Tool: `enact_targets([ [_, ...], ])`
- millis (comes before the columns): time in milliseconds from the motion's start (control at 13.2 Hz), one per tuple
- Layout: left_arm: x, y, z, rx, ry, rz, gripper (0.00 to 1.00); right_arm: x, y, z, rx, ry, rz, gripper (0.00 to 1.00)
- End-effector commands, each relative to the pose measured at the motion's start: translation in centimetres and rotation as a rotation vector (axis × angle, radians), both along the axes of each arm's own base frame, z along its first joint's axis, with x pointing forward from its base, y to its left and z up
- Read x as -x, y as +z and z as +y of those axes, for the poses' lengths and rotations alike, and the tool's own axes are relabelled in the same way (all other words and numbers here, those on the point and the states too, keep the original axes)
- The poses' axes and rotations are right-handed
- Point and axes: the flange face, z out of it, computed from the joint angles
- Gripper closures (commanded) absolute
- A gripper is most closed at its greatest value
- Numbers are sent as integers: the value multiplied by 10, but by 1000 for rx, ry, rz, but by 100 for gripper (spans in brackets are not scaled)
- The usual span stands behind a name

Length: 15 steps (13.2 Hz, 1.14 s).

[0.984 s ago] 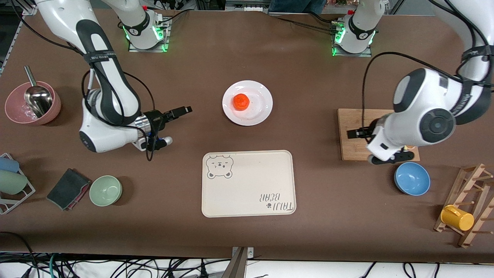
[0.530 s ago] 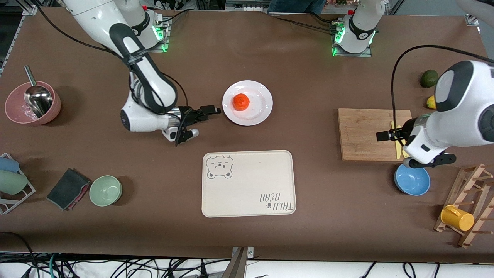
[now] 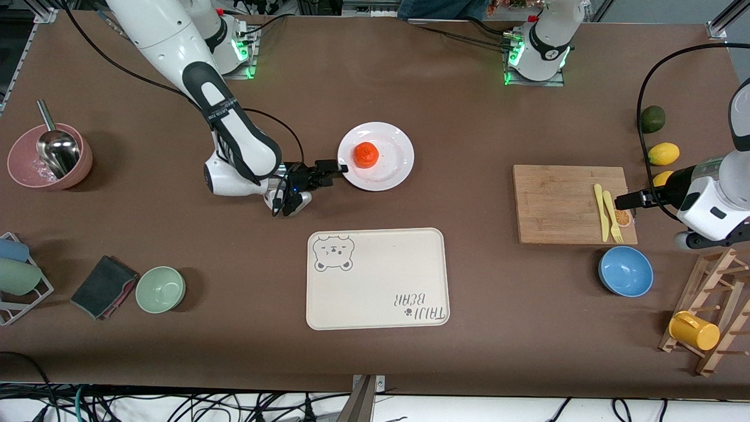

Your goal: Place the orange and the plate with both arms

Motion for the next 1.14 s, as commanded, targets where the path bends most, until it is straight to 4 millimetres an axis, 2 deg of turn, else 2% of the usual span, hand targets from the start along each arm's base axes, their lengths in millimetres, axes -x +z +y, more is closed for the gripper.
enact_targets([
  [0,6,18,-2,6,-11,-17,0,10,-7,5,-21,10,-18,23],
  [227,16,46,-26,-70,-37,-82,0,18,-19,10,-30,47,-30,35],
  [303,23,53,-28,-87,-26,-91,0,21,-19,15,-29,59,-31,44],
  [530,44,66,-39,-50,-25,-145,0,27,-28,22,-28,80,-20,86],
  [606,50,73,-43,-54,-32,-157,0,30,-29,27,-30,99,-28,91],
  [757,58,88,-37,-54,-48,-176,0,31,-31,26,-44,126,-61,98],
  [908,63,95,-32,-35,-105,-171,0,30,-30,25,-46,127,-68,100],
  [1060,66,97,-22,-1,-159,-160,0,16,-21,26,-52,109,-83,100],
])
